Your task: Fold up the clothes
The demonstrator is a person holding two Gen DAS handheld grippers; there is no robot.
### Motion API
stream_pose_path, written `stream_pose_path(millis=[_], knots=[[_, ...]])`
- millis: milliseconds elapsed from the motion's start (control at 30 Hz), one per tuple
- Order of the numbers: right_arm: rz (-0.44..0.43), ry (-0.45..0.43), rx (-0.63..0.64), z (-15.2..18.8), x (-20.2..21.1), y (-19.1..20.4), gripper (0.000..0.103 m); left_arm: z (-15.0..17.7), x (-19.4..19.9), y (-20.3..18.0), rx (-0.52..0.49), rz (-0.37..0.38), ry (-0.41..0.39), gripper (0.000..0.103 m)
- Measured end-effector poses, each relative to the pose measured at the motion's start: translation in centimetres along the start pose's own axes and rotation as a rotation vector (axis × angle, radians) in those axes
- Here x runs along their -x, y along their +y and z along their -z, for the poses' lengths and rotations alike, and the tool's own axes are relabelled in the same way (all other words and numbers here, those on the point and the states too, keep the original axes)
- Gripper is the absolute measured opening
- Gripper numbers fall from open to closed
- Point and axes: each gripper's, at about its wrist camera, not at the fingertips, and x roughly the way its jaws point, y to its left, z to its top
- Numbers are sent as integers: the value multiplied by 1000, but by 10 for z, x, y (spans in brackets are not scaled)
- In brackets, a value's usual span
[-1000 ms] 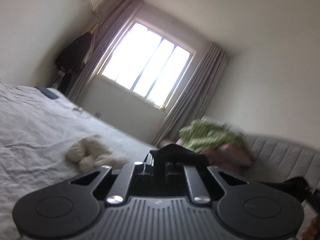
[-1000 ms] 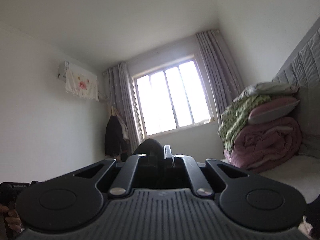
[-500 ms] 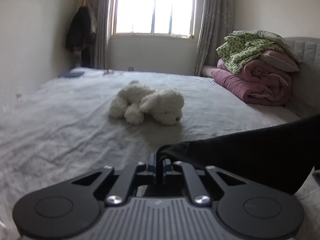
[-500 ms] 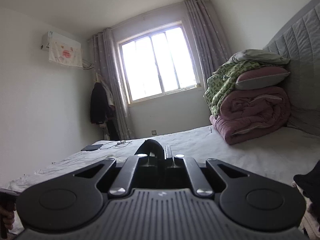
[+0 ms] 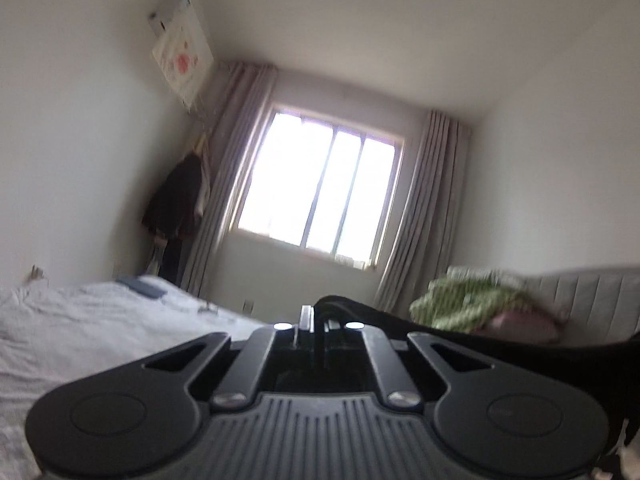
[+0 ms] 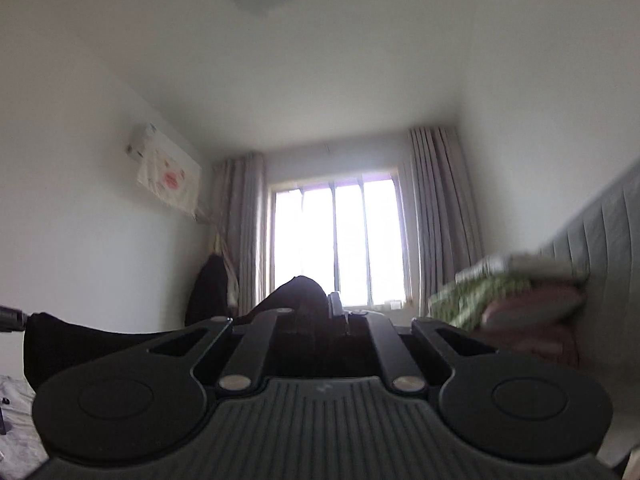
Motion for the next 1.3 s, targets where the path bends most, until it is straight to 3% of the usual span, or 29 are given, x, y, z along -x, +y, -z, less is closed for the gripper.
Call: stream_pose_path(millis=[333,467,567,700,767,967,1100,1167,1233,1300], knots=[[46,-195,-24,-77,22,-10,5,-98,59,-43,15,128,-218,4],[44,-244,-45,-105,27,-18,5,-82,26,-41,7,81,-143,4],[46,-213,-79,-109,17,-27,5,-69,1,-39,0,44,-83,4],[82,-67,-106,-75,-20,-38,5,-52,-34,-37,-9,-5,-2,4],[90,55,-118,-42,-50,-46,5,-43,-51,-35,-14,-30,39,4],[81,502,-98,103,-135,-57,5,113,-154,19,-67,-180,468,4],[63,733,-103,193,-146,-53,5,205,-175,62,-24,-240,691,4],[55,825,-98,226,-150,-49,5,220,-180,73,-18,-256,771,4],[51,886,-64,242,-158,-46,5,217,-185,77,-16,-246,775,4],[45,891,-66,237,-161,-40,5,212,-188,79,-14,-232,766,4]])
